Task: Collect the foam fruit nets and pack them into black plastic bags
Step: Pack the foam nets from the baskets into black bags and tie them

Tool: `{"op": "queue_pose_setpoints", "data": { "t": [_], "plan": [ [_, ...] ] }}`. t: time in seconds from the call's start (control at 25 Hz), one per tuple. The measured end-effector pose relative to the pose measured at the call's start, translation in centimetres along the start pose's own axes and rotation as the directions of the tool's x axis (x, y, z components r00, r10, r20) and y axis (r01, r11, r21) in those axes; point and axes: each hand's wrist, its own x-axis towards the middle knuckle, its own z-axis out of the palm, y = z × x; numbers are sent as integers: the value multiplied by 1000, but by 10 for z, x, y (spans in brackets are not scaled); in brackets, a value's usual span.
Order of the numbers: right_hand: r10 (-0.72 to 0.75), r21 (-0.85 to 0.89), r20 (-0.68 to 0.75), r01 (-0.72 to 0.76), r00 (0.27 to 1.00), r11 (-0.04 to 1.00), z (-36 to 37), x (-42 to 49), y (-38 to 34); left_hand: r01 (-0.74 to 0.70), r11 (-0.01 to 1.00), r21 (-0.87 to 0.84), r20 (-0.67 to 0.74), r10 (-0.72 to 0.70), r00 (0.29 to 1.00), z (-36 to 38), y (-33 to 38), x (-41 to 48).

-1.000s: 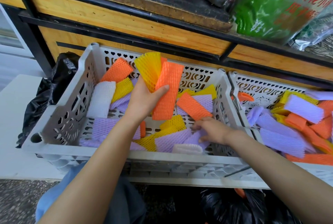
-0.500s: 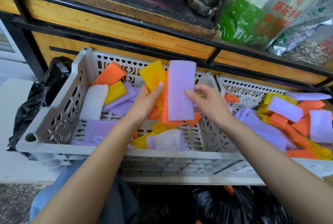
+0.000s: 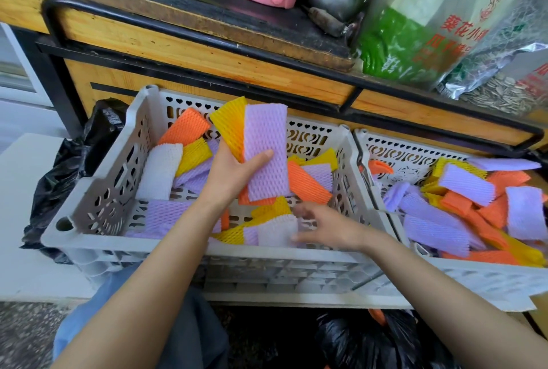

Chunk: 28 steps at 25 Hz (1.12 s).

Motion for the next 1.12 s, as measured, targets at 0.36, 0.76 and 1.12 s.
{"op": "queue_pose_setpoints", "data": {
  "t": [0.36,0.76,1.12],
  "plan": [
    [-20,132,-665,144,746,981,-9,-31,-39,-191,843,503,-21,233,972,-15,-6,-22],
    [-184,300,-586,423,789,855,23,-42,-119,-360,921,149,222,324,920,-39,29,-93],
    [-172,234,-692,443,701,866,42,38,-183,-469,811,350,-38,513,858,-162,29,-87]
  ]
}}
